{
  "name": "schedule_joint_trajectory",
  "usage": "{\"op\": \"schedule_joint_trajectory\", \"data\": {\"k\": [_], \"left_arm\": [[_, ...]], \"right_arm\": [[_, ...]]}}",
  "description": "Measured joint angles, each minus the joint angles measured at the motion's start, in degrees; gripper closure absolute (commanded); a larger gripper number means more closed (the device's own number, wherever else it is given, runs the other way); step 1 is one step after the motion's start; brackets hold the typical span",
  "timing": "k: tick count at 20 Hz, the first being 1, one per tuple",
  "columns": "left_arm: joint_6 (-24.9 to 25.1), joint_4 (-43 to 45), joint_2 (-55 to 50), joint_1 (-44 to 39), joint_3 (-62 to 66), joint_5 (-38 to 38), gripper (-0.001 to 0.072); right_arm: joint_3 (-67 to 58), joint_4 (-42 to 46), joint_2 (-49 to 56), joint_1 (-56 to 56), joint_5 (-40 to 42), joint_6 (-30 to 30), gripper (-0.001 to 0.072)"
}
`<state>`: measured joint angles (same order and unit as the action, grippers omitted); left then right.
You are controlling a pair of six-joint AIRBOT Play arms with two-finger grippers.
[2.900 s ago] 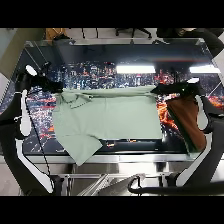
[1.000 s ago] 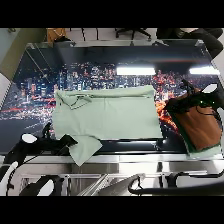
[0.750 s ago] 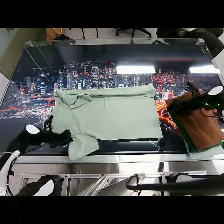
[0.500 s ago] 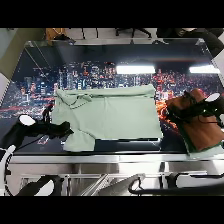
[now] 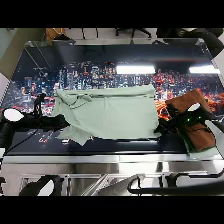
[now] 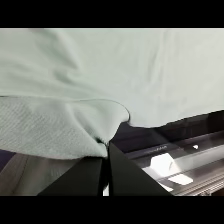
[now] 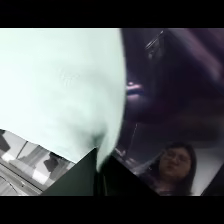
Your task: Fold the shirts.
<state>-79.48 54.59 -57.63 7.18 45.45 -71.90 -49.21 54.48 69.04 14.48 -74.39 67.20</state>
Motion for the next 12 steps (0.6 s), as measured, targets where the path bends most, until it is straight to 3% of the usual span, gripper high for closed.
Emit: {"op": "schedule_joint_trajectory", "data": {"k": [4, 9, 12], "left_arm": [[-0.15, 3.1, 3.96, 1.68, 0.22, -4.13, 0.0697], [-2.6, 9.77, 12.72, 4.42, 0.24, -14.86, 0.0697], [-3.06, 11.52, 16.24, 5.22, 0.24, -17.68, 0.0697]], "right_arm": [[-0.02, -0.07, -4.17, -0.39, -0.85, -0.17, 0.0695], [-0.02, 13.81, -12.35, 0.28, -5.88, 11.39, 0.0695], [-0.02, 16.85, -16.0, 0.28, -7.98, 13.88, 0.0695]]}}
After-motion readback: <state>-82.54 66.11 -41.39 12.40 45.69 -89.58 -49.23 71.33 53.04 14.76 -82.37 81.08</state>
